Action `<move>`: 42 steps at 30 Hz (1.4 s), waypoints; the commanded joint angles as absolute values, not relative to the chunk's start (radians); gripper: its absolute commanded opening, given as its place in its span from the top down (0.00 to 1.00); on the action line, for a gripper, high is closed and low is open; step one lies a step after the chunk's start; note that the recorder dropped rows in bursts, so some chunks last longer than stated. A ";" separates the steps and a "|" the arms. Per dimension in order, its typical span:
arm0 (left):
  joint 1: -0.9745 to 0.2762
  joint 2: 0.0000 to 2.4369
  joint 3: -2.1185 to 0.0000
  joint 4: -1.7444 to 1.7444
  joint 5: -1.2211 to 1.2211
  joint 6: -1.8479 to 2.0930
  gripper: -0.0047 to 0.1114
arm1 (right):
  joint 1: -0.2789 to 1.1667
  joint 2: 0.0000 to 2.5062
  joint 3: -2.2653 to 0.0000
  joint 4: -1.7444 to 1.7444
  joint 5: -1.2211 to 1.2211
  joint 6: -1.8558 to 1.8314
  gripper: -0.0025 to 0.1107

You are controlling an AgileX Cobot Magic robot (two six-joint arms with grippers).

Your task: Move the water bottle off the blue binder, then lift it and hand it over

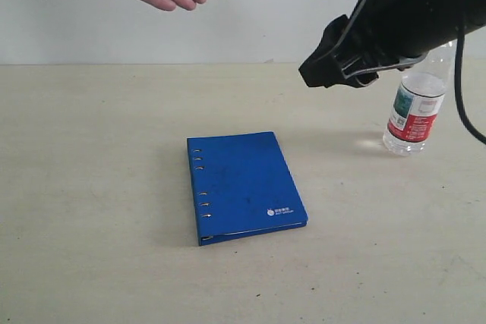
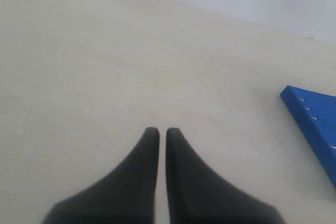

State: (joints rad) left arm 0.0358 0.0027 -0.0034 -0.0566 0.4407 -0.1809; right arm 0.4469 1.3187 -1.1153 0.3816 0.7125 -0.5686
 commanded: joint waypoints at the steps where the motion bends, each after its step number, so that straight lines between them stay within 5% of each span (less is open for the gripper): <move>1: 0.038 0.000 0.000 -0.033 0.401 -0.172 0.92 | 0.447 1.318 -1.117 0.364 0.731 -0.575 0.58; 5: 0.038 0.000 0.000 0.147 0.246 -0.104 0.92 | 0.447 1.318 -1.117 0.341 0.731 -0.575 0.58; 12: 0.038 0.000 0.000 -0.078 -0.348 -0.372 0.92 | 0.447 1.381 -1.117 0.336 0.731 -0.479 0.58; 21: 0.038 0.000 0.000 -0.078 -0.830 -0.373 0.92 | 0.447 1.509 -1.117 0.336 0.802 -0.407 0.58; 26: 0.038 0.000 0.000 0.031 -0.675 -0.848 0.92 | 0.447 1.529 -1.117 0.299 0.851 -0.343 0.58; 29: 0.038 0.000 0.000 0.517 -0.419 -1.281 0.92 | 0.447 1.539 -1.117 0.299 0.851 -0.348 0.58; 32: 0.038 0.000 0.000 0.972 -0.428 -1.706 0.92 | 0.447 1.539 -1.117 0.299 0.845 -0.348 0.58; 42: 0.038 0.000 0.000 1.163 -0.539 -1.840 0.92 | 0.447 1.539 -1.117 0.271 0.885 -0.348 0.58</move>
State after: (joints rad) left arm 0.0358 0.0018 -0.0034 1.1253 -0.5376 -1.8153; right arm 0.4469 1.5410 -1.1153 0.2912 0.8678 -0.3527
